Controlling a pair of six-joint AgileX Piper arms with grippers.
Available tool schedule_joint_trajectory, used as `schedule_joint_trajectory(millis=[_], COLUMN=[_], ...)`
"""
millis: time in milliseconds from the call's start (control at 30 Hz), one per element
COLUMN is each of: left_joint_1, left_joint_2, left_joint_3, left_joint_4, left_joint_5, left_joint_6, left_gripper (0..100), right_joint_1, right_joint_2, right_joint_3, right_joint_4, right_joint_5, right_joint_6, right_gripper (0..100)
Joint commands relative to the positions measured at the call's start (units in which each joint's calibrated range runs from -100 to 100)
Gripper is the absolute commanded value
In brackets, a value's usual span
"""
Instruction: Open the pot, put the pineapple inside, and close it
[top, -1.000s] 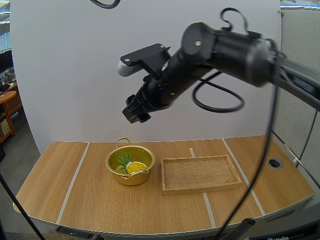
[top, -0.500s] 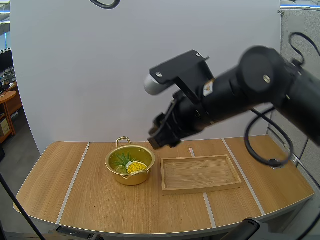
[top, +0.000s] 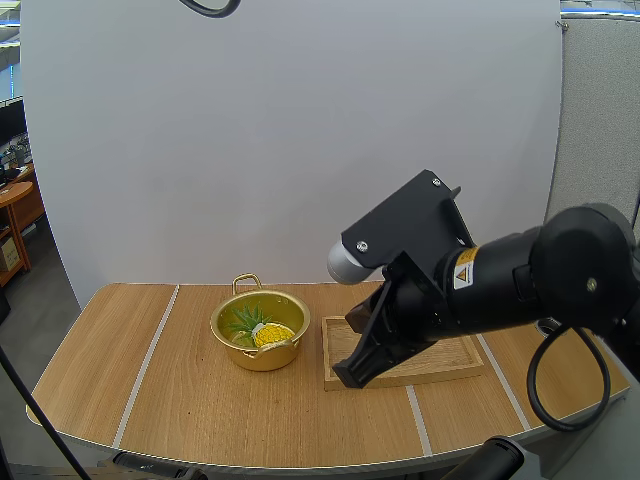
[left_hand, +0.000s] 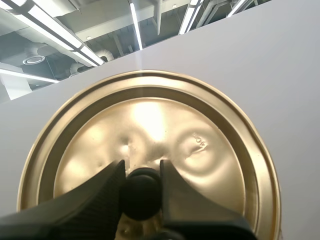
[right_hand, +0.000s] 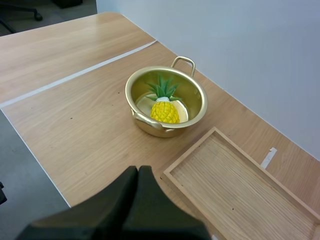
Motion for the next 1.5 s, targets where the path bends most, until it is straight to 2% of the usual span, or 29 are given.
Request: schedule_joint_trajectory(millis=[0, 300, 667, 967, 1100, 1300, 1467], left_joint_1=[0.02, 0.02, 0.02, 0.02, 0.02, 0.02, 0.02], left_joint_2=[-0.4, -0.4, -0.4, -1.4, 0.2, 1.8, 2.9], left_joint_3=[-0.4, -0.4, -0.4, -0.4, -0.4, 6.5, 18.7], left_joint_4=[0.5, 0.5, 0.3, 0.5, 0.5, -0.3, -5.5], left_joint_5=[-2.2, -2.2, -1.9, 30.6, 30.7, 30.7, 30.7], left_joint_6=[-0.5, -0.5, -0.5, 1.2, 2.7, 3.1, 7.0], left_gripper=[0, 0, 0, 0, 0, 0, 0], right_joint_1=[0.0, 0.0, 0.0, 0.0, 0.0, 0.0, 0.0], right_joint_2=[-0.7, -0.8, -0.8, -0.8, -0.8, -0.8, -0.8], right_joint_3=[1.1, 1.9, 1.9, 1.9, 1.9, 1.9, 1.9], right_joint_4=[0.0, -2.0, -4.8, -5.2, -5.3, -5.5, -5.5], right_joint_5=[-0.8, -5.2, -5.2, -5.2, -5.2, -5.2, -5.2], right_joint_6=[0.3, 2.7, 4.7, 4.7, 4.7, 4.8, 4.8], right_gripper=[0, 0, 0, 0, 0, 0, 0])
